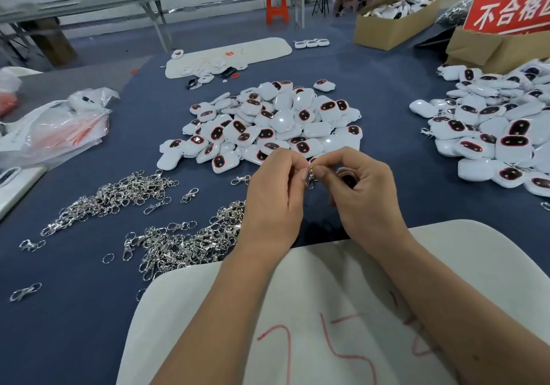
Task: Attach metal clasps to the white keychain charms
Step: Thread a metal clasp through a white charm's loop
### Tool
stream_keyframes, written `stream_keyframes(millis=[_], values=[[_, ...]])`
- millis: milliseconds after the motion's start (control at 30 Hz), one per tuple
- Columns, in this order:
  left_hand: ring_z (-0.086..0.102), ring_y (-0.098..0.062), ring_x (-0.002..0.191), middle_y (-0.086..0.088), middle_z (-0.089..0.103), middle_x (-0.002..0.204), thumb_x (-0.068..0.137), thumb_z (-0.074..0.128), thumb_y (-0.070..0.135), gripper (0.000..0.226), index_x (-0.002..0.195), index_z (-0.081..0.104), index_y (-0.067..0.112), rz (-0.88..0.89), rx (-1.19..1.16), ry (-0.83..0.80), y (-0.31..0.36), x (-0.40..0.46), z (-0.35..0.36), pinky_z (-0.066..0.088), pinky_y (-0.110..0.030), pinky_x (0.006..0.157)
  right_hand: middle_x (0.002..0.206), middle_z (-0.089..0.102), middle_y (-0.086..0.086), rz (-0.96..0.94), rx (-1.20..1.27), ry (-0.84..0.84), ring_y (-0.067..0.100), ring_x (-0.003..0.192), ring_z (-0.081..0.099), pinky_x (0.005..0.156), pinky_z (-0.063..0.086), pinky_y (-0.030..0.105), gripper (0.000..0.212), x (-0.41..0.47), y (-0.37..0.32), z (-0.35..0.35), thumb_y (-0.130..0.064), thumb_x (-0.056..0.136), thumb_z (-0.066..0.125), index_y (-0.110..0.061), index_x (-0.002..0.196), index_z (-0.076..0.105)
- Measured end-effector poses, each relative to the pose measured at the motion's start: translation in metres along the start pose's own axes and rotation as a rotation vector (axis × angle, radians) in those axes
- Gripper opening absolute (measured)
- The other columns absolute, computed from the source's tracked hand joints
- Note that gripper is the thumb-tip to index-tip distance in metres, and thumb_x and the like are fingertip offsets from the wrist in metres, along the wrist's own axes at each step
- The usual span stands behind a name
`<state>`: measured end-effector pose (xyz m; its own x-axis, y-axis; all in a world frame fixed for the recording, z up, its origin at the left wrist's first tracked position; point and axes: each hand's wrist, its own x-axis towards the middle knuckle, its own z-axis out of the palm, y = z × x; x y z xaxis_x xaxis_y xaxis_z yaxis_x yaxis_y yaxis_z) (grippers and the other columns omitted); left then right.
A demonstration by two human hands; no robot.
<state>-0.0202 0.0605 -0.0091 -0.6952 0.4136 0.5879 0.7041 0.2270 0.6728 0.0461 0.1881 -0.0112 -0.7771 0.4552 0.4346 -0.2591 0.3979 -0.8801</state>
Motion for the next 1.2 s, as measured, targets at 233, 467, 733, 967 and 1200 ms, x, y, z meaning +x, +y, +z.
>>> stream_keyframes(millis=[233, 467, 733, 967, 1200], values=[[0.061, -0.018, 0.083, 0.003, 0.063, 0.083, 0.098, 0.056, 0.007, 0.011, 0.09, 0.058, 0.014, -0.003, 0.066, -0.067, -0.002, 0.0, 0.003, 0.048, -0.038, 0.075, 0.074, 0.052, -0.001, 0.252, 0.287, 0.105, 0.009, 0.068, 0.046, 0.063, 0.042, 0.019, 0.024, 0.006, 0.008, -0.004, -0.008, 0.095, 0.051, -0.021, 0.113, 0.06], [0.058, -0.018, 0.075, 0.002, 0.063, 0.081, 0.093, 0.059, 0.006, 0.01, 0.088, 0.06, 0.015, -0.046, 0.055, -0.132, -0.003, 0.0, 0.001, 0.047, -0.039, 0.069, 0.087, 0.076, -0.009, 0.297, 0.288, 0.178, 0.004, 0.077, 0.068, 0.073, 0.052, 0.016, 0.02, 0.009, 0.016, -0.009, -0.013, 0.092, 0.079, -0.02, 0.11, 0.073], [0.058, -0.021, 0.079, -0.002, 0.064, 0.086, 0.093, 0.061, 0.003, 0.005, 0.093, 0.063, 0.007, 0.034, 0.093, -0.249, 0.003, -0.002, 0.004, 0.05, -0.045, 0.074, 0.084, 0.073, -0.003, 0.228, 0.065, 0.321, 0.011, 0.065, 0.069, 0.062, 0.057, 0.028, 0.027, 0.008, 0.019, -0.005, -0.028, 0.085, 0.085, -0.019, 0.093, 0.061], [0.057, -0.018, 0.078, -0.002, 0.065, 0.085, 0.092, 0.062, 0.003, 0.004, 0.091, 0.063, 0.007, 0.044, 0.086, -0.246, 0.004, -0.002, 0.006, 0.049, -0.042, 0.074, 0.078, 0.067, -0.006, 0.149, -0.068, 0.333, 0.001, 0.069, 0.062, 0.064, 0.049, 0.014, 0.03, 0.009, 0.02, -0.004, -0.029, 0.083, 0.084, -0.015, 0.09, 0.058], [0.056, -0.019, 0.074, -0.004, 0.065, 0.082, 0.091, 0.063, 0.002, 0.003, 0.09, 0.064, 0.004, -0.002, 0.079, -0.212, 0.005, -0.004, 0.006, 0.047, -0.043, 0.07, 0.082, 0.064, -0.01, 0.098, -0.102, 0.329, 0.004, 0.069, 0.061, 0.062, 0.05, 0.017, 0.031, 0.006, 0.014, -0.004, -0.026, 0.086, 0.083, -0.013, 0.09, 0.055]])
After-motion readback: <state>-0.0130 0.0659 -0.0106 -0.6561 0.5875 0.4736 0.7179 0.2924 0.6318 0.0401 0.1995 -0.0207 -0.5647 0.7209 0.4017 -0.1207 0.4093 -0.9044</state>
